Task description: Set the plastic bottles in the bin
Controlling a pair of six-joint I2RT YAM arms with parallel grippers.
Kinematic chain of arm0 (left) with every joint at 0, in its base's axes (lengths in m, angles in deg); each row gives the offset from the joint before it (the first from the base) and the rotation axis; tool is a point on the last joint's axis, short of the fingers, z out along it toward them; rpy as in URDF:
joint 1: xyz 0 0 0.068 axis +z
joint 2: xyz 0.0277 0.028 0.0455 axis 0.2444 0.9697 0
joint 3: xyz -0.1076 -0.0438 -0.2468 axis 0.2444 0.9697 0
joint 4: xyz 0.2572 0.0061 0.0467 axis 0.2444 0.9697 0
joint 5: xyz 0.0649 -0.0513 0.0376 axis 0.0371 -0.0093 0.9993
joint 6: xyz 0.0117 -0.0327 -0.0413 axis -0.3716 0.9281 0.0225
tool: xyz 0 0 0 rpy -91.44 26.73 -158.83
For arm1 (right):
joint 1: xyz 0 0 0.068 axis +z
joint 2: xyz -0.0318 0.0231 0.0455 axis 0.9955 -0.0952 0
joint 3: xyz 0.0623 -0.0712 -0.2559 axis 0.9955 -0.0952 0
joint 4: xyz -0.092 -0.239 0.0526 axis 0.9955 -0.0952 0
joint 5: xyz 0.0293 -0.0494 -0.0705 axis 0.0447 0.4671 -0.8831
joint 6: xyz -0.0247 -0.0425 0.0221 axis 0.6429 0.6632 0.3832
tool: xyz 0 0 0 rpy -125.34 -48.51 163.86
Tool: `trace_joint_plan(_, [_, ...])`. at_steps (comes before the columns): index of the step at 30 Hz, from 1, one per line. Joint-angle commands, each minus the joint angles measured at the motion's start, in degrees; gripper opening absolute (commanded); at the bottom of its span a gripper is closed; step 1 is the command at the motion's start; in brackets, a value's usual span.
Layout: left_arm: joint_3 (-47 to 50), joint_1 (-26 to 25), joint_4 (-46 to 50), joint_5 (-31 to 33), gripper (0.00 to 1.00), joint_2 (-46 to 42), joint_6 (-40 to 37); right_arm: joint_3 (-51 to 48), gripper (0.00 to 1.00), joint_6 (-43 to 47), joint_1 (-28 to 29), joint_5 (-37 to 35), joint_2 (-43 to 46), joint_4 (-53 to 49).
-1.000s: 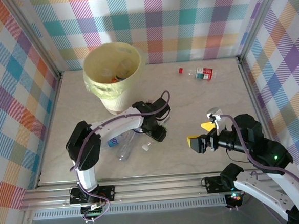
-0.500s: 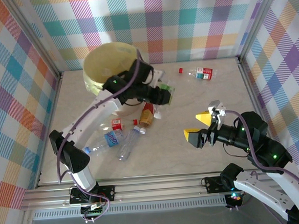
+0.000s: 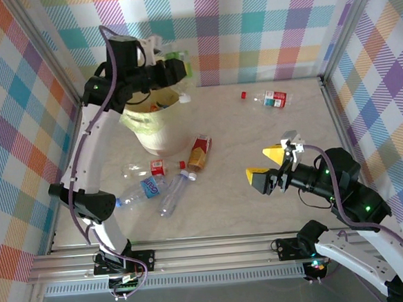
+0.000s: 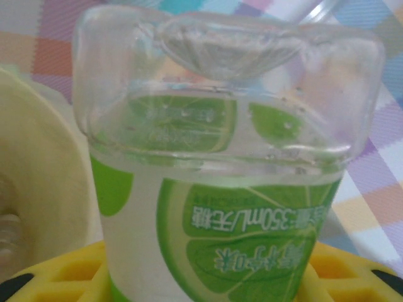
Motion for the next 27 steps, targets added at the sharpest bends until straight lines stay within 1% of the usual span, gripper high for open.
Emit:
trace_joint_plan(1, [-1.44, 3.14, -3.53, 3.67, 0.48, 0.50, 2.54, 1.61, 1.00, -1.18, -0.19, 0.35, -0.13, 2.48])
trace_joint_plan(3, [-1.39, 4.38, -3.75, 7.07, 0.48, 0.51, 1.56, 1.26, 1.00, -1.50, -0.18, 0.40, -0.06, 2.45])
trace_joint_plan(5, [-1.62, 5.39, -3.96, 8.86, 0.48, 1.08, 0.27, 0.77, 1.00, -1.76, -0.17, 0.52, 0.00, 2.50])
trace_joint_plan(11, [-3.75, 7.32, -0.26, 11.35, 0.48, 5.40, -5.59, -0.08, 1.00, -2.58, -0.22, 0.03, -0.04, 1.61])
trace_joint_plan(16, [-3.80, 8.29, 1.99, 14.54, 0.48, 8.35, -10.86, 0.10, 1.00, -3.03, -0.14, -2.63, -0.83, -0.69])
trace_joint_plan(27, [-3.62, 8.91, 6.43, 19.52, 0.51, 12.62, -15.25, -0.87, 1.00, -4.10, -0.16, -3.04, -2.98, -1.79])
